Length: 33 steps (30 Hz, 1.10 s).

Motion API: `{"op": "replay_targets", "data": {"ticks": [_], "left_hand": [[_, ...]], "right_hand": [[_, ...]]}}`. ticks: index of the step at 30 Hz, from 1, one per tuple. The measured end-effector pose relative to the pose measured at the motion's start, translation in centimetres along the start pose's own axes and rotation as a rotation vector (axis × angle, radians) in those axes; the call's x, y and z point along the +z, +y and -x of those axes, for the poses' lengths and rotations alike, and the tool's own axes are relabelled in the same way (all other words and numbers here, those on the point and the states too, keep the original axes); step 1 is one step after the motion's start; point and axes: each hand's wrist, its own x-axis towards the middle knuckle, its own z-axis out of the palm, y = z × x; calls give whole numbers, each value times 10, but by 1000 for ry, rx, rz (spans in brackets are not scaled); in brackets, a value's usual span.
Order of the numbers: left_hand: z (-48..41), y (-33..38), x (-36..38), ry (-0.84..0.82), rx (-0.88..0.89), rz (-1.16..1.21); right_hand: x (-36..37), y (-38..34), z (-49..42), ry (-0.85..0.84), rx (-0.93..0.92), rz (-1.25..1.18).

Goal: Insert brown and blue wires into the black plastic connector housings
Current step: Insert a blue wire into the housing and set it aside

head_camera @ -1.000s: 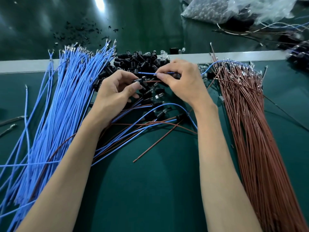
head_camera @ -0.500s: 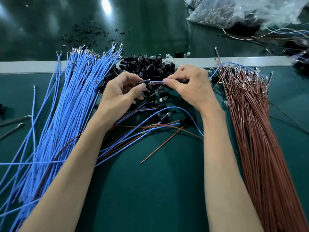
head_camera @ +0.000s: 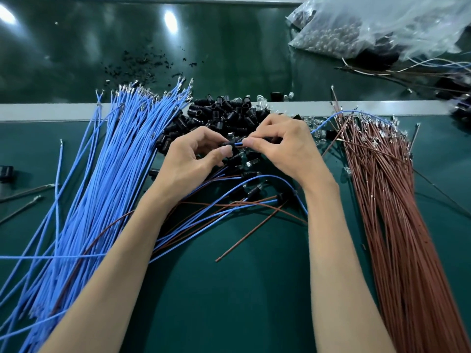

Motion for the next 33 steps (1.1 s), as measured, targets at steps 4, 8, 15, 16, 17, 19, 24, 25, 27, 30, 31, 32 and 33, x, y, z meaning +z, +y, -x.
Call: {"op": "replay_targets", "data": {"ticks": [4, 8, 15, 16, 17, 19, 24, 25, 27, 30, 31, 32, 33], "left_hand": [[0, 2, 3, -12, -1, 2], [0, 0, 2, -5, -4, -14], [1, -1, -1, 0, 9, 21], [1, -1, 0, 3, 10, 17], [1, -1, 0, 5, 12, 2], [1, 0, 2, 5, 24, -46], [-1, 8, 0, -24, 63, -170], [-1, 10, -1, -25, 78, -215], [-2, 13, -5, -9, 117, -280], [-1, 16, -9, 31, 155, -303], [-1, 16, -9, 30, 161, -316], [-1, 16, -7, 26, 166, -337], [-1, 16, -5, 21, 173, -368]], "right_hand": [[-6, 5, 0, -36, 30, -14], [0, -4, 1, -51, 16, -33], [-5, -1, 3, -83, 46, -112], [-8, 1, 3, -77, 64, -128], [-10, 3, 4, -72, 77, -139], [-10, 2, 2, -67, 83, -143], [1, -11, 2, -82, 33, -141], [0, -12, 2, -92, 34, -147], [-7, -9, 3, -120, 63, -165], [-17, -4, 4, -104, 103, -136], [-17, -6, 3, -86, 95, -121], [-15, -9, 3, -72, 78, -110], [-12, -13, 2, -69, 53, -103]]}}
